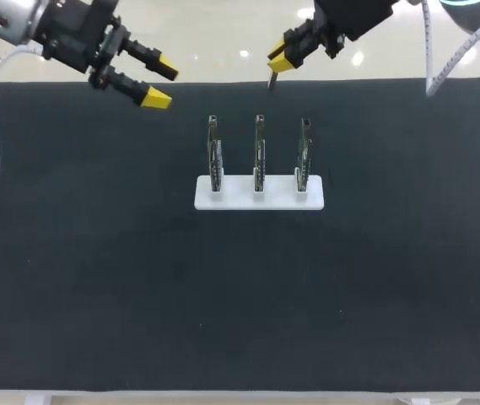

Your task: Pick up the optical module with the left hand, and insert it into the network port with the right hand.

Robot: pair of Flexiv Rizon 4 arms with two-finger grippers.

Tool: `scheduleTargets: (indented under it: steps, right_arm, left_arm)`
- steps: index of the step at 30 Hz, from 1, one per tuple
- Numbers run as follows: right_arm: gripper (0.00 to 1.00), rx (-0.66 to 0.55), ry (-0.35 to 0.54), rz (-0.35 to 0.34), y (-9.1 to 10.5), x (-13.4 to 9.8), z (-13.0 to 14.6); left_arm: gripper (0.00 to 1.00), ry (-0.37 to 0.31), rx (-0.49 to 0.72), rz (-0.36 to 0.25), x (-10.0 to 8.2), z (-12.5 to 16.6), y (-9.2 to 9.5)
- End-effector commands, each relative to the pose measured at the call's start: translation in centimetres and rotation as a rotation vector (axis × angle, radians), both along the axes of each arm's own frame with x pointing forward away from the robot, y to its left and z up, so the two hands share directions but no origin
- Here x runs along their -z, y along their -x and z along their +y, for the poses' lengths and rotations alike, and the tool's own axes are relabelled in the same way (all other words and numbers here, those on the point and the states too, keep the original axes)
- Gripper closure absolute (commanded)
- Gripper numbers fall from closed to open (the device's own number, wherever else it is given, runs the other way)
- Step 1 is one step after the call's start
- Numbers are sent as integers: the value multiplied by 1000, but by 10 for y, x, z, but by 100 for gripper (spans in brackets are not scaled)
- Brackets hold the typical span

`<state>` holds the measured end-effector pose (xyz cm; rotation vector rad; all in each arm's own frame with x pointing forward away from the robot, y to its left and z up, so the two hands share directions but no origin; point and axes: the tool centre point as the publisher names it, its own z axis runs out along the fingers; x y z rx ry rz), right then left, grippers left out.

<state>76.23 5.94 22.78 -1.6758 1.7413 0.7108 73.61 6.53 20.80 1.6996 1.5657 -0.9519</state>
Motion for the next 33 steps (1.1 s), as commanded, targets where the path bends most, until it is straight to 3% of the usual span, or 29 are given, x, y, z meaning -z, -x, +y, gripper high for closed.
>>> scheduleTargets:
  steps: [1, 16, 33]
  right_arm:
    - [100, -5, 7, 5, -4, -2, 3]
    - [100, -31, 51, 37, -5, 11, -17]
    - [100, -4, 120, 88, 12, 28, -37]
  left_arm:
    - [0, -3, 6, 3, -1, 2, -3]
    - [0, -3, 6, 3, -1, 2, -3]
    - [0, -3, 6, 3, -1, 2, -3]
